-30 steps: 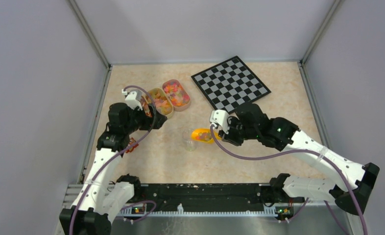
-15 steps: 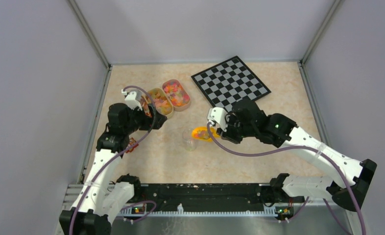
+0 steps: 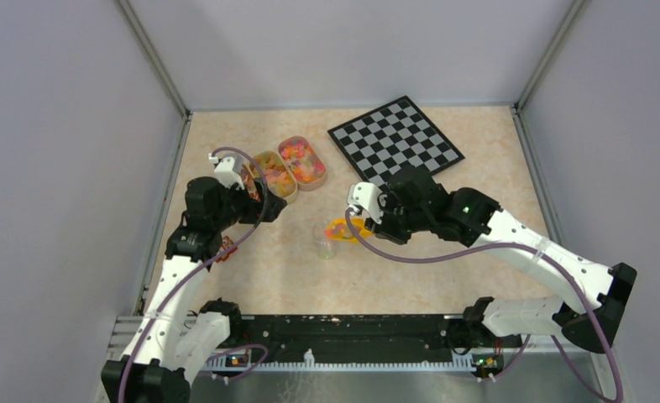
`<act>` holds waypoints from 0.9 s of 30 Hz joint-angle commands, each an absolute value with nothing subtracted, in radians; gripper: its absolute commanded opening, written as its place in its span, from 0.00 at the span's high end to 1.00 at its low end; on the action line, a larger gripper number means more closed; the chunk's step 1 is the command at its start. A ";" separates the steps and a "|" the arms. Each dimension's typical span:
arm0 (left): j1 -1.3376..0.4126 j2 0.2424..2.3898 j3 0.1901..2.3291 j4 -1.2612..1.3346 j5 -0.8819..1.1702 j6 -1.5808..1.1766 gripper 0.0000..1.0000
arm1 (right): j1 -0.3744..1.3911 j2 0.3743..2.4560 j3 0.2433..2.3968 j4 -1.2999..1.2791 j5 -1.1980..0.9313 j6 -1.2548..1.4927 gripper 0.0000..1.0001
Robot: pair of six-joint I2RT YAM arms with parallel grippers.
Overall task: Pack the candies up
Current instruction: Place the fake candies in the packing bottle.
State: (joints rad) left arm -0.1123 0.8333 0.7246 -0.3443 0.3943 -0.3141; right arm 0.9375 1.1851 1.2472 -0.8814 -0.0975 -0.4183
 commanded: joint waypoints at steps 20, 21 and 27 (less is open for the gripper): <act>-0.121 0.817 0.728 -0.316 0.393 -0.301 0.01 | 0.966 1.194 1.317 -0.891 -0.061 -0.424 1.00; -0.121 0.817 0.727 -0.316 0.394 -0.301 0.01 | 0.966 1.195 1.318 -0.892 -0.059 -0.425 1.00; -0.121 0.815 0.727 -0.315 0.392 -0.301 0.01 | 0.968 1.197 1.335 -0.909 -0.054 -0.424 1.00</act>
State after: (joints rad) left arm -0.1181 0.8333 0.7246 -0.3443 0.3946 -0.3141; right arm 0.9539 1.1999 1.2675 -0.9092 -0.0681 -0.4191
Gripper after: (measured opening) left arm 0.987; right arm 0.268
